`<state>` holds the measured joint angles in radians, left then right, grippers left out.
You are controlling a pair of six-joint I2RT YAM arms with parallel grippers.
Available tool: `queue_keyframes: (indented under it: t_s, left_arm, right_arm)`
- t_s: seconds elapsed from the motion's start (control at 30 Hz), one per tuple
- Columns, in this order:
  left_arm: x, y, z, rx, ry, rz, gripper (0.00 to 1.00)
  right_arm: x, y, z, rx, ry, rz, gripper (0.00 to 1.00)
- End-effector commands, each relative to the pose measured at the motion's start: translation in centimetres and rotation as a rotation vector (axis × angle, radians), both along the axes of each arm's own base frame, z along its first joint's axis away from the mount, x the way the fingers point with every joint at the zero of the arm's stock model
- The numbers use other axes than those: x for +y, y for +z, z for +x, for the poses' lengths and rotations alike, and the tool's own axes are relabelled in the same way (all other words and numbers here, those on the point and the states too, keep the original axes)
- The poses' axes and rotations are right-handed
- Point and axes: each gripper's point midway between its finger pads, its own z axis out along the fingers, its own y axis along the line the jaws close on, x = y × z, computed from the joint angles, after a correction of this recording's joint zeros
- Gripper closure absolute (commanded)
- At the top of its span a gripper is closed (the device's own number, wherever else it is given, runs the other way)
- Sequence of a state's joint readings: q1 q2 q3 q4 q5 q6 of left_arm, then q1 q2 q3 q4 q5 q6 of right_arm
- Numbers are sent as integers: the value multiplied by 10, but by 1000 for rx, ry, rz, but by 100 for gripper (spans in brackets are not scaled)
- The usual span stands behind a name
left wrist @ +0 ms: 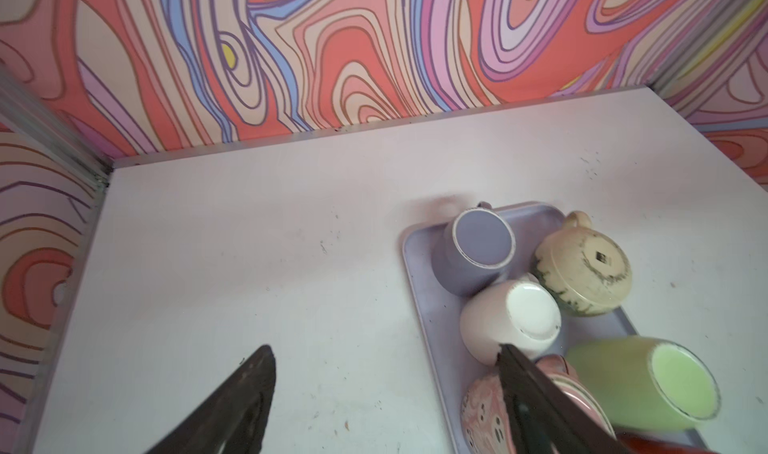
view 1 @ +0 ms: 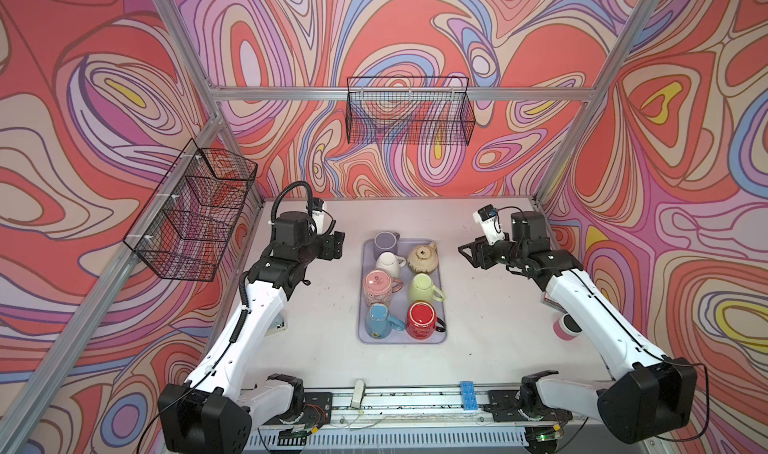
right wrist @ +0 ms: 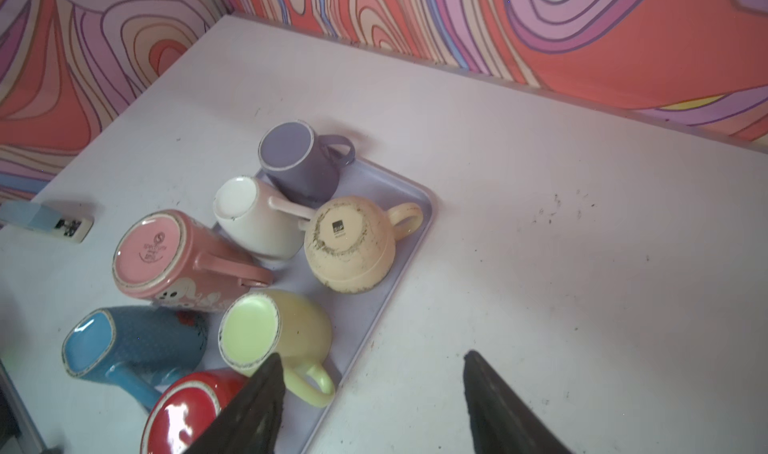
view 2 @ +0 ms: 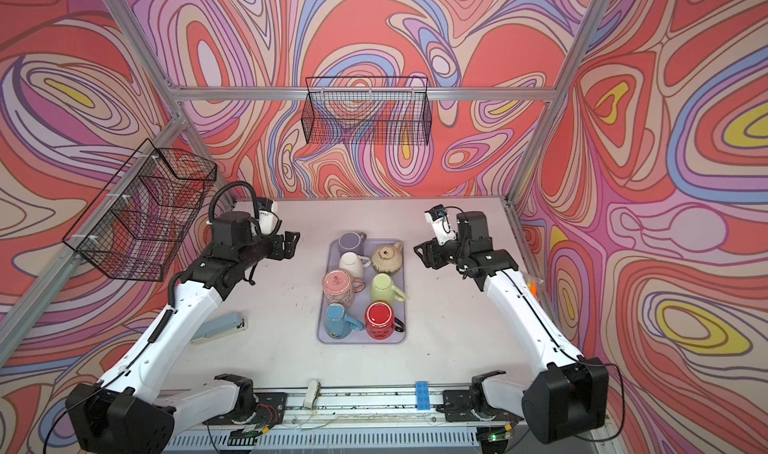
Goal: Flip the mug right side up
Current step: 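Move both grippers forward toward the tray of upside-down mugs, then lower the right gripper onto the light green mug and grasp its base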
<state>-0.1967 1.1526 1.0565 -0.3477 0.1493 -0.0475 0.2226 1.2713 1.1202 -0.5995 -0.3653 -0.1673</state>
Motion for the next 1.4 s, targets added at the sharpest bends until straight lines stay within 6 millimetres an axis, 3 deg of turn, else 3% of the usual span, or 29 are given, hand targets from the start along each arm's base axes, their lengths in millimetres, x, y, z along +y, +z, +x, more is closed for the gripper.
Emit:
queue_keyframes:
  t_s: [0.0,0.1,0.33,0.7,0.9,1.1,1.37]
  left_arm:
    - [-24,-7,-21,28,-131,-87,14]
    - [-32,-9,-26,34,-181,-106,14]
    - [-31,-9,-27,32,-174,-113,13]
    - [-30,-7,-27,21,-161,-121,12]
    - [-28,-6,-28,11,-154,-114,12]
    - [-28,-6,-27,11,-155,-114,12]
    - [-28,-7,-27,12,-155,-110,12]
  right_arm:
    - [2,-41,-33,201,101,-156,31]
    - [9,-52,-38,239,147,-252,32]
    - [29,-87,-48,308,244,-404,32]
    - [57,-110,-28,259,340,-468,38]
    - [65,-130,-28,284,378,-486,41]
    - [76,-136,-27,260,404,-494,44]
    - [86,-129,-25,202,400,-476,61]
